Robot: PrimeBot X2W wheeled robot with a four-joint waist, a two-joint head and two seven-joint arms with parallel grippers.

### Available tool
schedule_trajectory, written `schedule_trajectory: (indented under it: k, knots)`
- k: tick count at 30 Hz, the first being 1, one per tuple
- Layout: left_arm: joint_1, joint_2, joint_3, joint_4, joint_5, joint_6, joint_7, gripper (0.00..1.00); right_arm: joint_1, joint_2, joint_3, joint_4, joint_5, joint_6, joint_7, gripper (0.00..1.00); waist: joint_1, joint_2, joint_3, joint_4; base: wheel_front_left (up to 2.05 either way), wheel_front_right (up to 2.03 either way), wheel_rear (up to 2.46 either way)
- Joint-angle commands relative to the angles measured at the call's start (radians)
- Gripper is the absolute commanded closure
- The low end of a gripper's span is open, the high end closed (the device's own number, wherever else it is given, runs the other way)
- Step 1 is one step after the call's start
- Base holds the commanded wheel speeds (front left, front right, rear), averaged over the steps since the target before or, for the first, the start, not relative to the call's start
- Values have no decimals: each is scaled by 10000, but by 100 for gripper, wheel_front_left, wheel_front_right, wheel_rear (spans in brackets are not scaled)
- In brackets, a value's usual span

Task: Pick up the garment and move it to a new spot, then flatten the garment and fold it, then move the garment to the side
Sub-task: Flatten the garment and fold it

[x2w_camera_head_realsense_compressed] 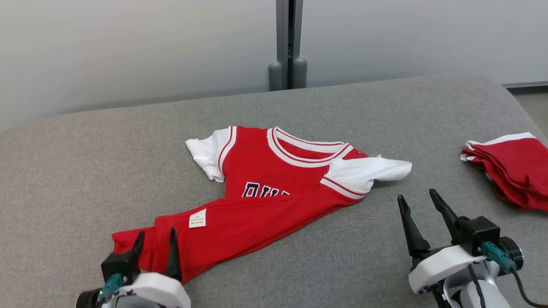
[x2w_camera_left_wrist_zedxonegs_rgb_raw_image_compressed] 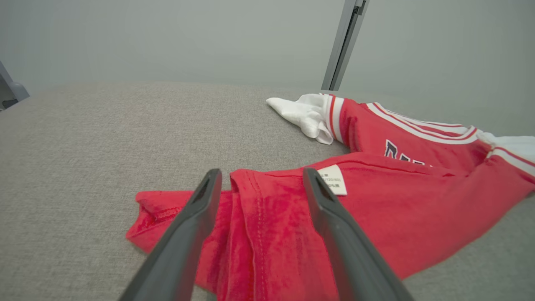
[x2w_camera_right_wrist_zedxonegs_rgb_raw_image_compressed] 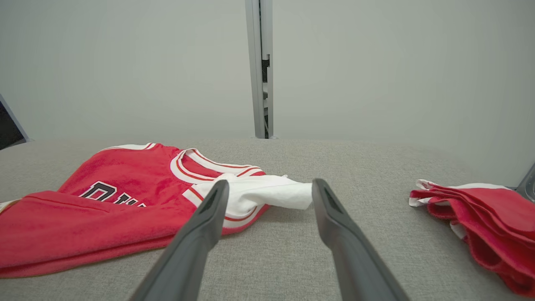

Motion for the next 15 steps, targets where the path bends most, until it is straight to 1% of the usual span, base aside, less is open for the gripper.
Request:
schedule_trajectory:
  k: [1, 7, 11, 15]
  knots:
    - [-354, 41, 3, 39, -24, -49, -15, 0, -118, -24, 9, 17, 58, -3, 7, 0, 0, 0, 104, 5, 0, 0, 0]
    - [-1352, 44, -131, 1398, -451, -382, -14, 0, -219, -69, 83, 133, 109, -3, 7, 0, 0, 0, 433, -21, 0, 0, 0]
    - [-2168, 48, -187, 2580, -739, -354, -13, 0, -279, -95, 82, 166, 147, -3, 7, 0, 0, 0, 549, -81, 0, 0, 0]
    - [-2572, 43, -203, 3249, -1133, -543, -12, 0, -328, -97, 32, 154, 181, -3, 7, 0, 0, 0, 628, -130, 0, 0, 0]
